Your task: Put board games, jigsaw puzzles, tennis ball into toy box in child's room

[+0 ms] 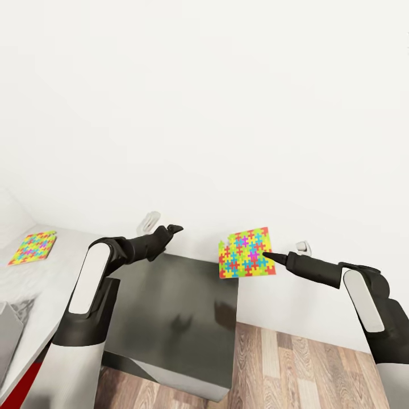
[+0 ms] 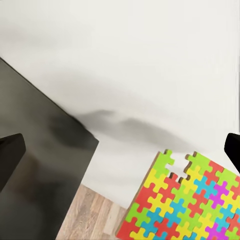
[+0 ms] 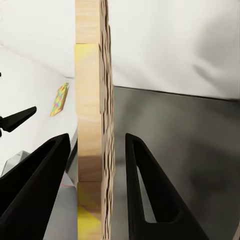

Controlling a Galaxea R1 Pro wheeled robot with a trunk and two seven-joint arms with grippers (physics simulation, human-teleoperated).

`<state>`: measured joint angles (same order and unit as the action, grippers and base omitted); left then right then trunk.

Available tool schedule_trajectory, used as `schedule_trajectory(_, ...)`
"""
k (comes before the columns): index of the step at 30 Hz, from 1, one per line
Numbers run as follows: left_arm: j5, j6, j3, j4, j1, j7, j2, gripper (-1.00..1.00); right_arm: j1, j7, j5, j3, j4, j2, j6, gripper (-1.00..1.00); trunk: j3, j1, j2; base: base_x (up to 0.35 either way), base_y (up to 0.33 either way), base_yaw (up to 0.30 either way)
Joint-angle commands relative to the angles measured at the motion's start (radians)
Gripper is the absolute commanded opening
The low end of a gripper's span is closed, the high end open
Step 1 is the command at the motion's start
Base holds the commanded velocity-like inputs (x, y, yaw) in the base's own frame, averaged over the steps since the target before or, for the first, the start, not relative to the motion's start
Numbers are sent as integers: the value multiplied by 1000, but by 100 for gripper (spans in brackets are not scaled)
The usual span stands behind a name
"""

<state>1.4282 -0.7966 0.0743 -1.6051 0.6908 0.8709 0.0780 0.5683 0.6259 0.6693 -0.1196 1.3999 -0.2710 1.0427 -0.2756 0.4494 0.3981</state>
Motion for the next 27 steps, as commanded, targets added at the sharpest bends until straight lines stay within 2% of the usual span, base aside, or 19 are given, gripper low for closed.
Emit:
schedule_trajectory(1,9,-1,-1,-1,1,11,0,100,1,8,-6,-1,1,0,5,-100,0,1,2,0,0,0)
schedule_trajectory(27,9,-1,-8,2,0,11,-3,100,1,8,-6,-1,6,-1,5,-100,41,1,2,0,0,0)
